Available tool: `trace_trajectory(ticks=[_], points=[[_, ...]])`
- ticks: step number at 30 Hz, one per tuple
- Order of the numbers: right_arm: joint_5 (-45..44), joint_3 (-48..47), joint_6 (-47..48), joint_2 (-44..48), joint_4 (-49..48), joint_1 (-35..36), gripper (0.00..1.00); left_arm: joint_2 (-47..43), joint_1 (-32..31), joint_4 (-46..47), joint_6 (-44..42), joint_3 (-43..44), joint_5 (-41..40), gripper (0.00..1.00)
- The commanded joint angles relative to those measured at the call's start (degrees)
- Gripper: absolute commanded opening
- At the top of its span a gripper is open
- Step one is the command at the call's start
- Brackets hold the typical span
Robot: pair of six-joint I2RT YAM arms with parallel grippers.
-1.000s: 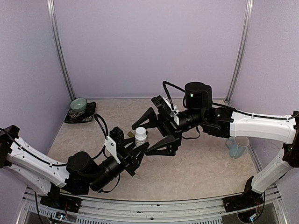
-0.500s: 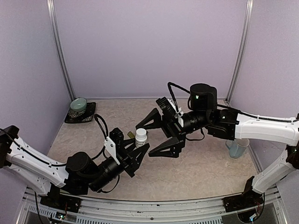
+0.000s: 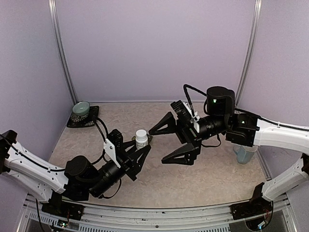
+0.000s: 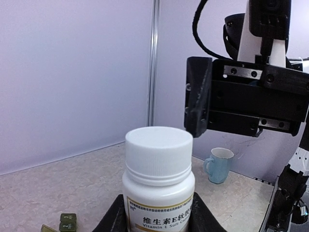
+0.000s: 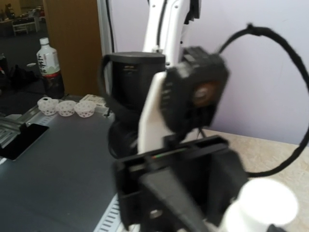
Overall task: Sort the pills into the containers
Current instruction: Screw the lid of the pill bottle onto the pill bottle.
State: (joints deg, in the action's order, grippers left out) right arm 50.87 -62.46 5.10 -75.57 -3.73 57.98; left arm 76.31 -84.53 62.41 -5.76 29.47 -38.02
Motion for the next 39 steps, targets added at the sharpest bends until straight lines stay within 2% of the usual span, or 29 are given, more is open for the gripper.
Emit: trace_trajectory(ticks=[1, 8, 14, 19, 39], points=[[-1.75, 0.57, 1.82, 3.34, 4.22, 0.50, 1.00, -1.34, 0.42, 1.04, -0.59, -0.43, -1.42, 0.36], [-4.69, -3.35, 1.90, -0.34, 2.37, -0.37, 1.00, 0.02, 0.34, 1.05, -0.31, 0.74, 2.91, 0.36], [2.16, -10.22, 2.50, -8.82, 3.22, -0.08, 1.00, 1.15, 0.16, -0.39, 0.13, 2.05, 5.23, 0.36], [6.23, -12.76, 3.63, -12.13, 4.45, 1.36, 1.00, 1.34, 0.07, -0.09, 1.03, 1.61, 4.27, 0.36], [1.39, -2.59, 4.47, -3.47, 2.74, 0.85, 1.00, 1.07, 0.51, 1.63, 0.83, 0.10, 1.36, 0.36]])
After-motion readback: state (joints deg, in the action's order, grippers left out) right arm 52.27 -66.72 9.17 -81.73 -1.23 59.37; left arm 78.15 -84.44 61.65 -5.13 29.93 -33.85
